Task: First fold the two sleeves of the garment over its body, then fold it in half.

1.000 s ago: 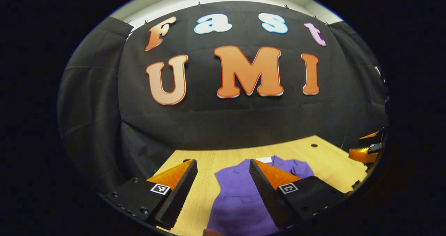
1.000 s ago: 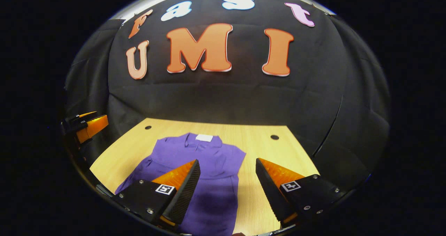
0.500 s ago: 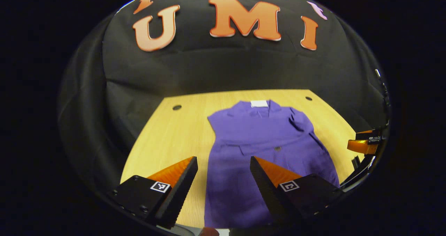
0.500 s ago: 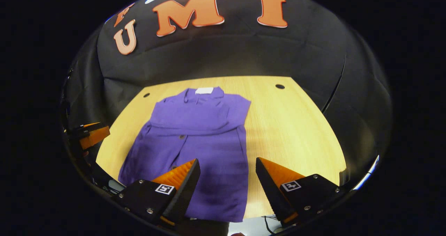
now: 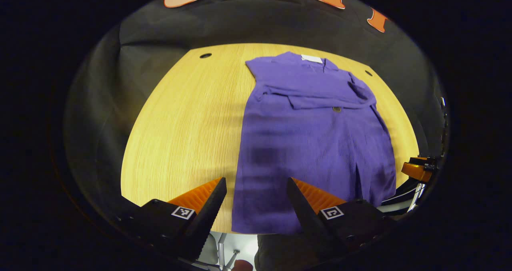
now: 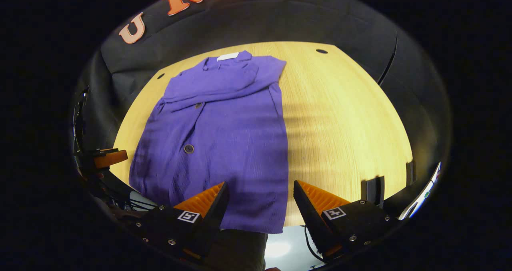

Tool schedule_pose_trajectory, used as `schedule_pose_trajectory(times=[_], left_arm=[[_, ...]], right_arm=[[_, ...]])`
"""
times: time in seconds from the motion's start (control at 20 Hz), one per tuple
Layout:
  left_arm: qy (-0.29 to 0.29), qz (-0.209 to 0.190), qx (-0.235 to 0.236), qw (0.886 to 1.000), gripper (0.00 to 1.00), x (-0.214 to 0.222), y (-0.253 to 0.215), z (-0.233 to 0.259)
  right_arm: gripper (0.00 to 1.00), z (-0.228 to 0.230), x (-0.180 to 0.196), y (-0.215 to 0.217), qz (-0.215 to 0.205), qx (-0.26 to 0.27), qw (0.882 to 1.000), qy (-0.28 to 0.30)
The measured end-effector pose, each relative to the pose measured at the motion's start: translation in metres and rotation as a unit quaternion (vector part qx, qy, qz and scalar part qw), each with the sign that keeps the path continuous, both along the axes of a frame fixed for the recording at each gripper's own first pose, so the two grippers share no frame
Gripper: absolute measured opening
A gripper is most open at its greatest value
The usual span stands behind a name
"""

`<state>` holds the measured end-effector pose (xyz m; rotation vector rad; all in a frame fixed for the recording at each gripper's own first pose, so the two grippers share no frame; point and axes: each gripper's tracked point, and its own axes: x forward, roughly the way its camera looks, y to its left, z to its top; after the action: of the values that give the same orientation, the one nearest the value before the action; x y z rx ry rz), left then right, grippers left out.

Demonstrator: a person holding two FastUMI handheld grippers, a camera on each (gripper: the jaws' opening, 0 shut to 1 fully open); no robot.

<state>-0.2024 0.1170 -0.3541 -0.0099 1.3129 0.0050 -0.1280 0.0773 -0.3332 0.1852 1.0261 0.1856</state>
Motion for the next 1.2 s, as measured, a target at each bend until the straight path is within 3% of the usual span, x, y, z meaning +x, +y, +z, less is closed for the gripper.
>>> schedule_pose_trajectory(times=[0.45,0.7,0.95,1.05,1.15,1.2], left_arm=[[0.102,-0.012,0.002,0.995,0.99,-0.037,-0.007,-0.042],[0.150,-0.007,-0.012,0.989,0.99,-0.057,-0.004,-0.057],[0.169,-0.049,-0.002,0.984,0.98,-0.068,-0.005,-0.058],[0.184,-0.046,0.000,0.982,0.98,-0.069,-0.003,-0.061],[0.201,-0.036,0.000,0.979,0.98,-0.069,-0.003,-0.063],[0.212,-0.029,-0.001,0.977,0.94,-0.070,-0.003,-0.063]], right_arm=[[0.97,-0.050,-0.046,-0.005,0.004,-0.004,0.994,0.106],[0.94,-0.059,-0.052,-0.006,0.012,-0.023,0.992,0.121],[0.91,-0.063,-0.062,-0.009,0.019,-0.051,0.988,0.142],[0.90,-0.064,-0.064,-0.007,0.032,-0.069,0.987,0.143],[0.86,-0.064,-0.066,-0.001,0.025,-0.070,0.986,0.147],[0.76,-0.064,-0.066,0.000,0.021,-0.068,0.986,0.152]])
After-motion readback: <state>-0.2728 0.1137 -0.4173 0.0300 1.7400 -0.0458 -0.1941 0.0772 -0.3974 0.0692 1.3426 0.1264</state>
